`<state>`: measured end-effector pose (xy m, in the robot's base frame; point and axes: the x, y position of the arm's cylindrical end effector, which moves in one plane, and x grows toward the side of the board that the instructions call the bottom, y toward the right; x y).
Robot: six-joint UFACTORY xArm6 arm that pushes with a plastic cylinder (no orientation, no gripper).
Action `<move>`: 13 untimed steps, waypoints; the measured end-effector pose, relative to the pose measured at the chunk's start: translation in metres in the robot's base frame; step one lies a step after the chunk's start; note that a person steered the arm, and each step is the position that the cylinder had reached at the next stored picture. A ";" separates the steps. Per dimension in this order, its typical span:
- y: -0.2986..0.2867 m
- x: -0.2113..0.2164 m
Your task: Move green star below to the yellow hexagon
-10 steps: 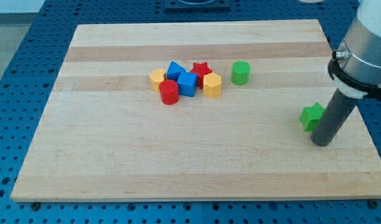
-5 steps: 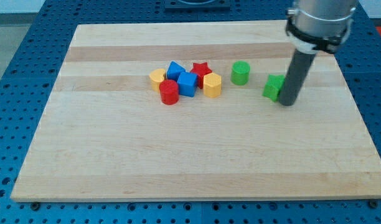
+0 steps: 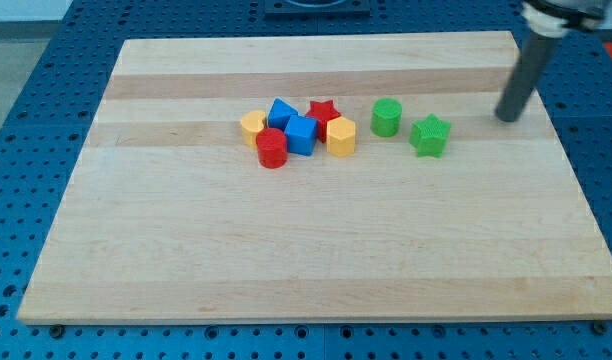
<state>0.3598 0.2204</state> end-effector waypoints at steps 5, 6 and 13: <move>-0.044 -0.016; -0.048 -0.042; -0.165 0.086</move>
<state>0.4461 0.0552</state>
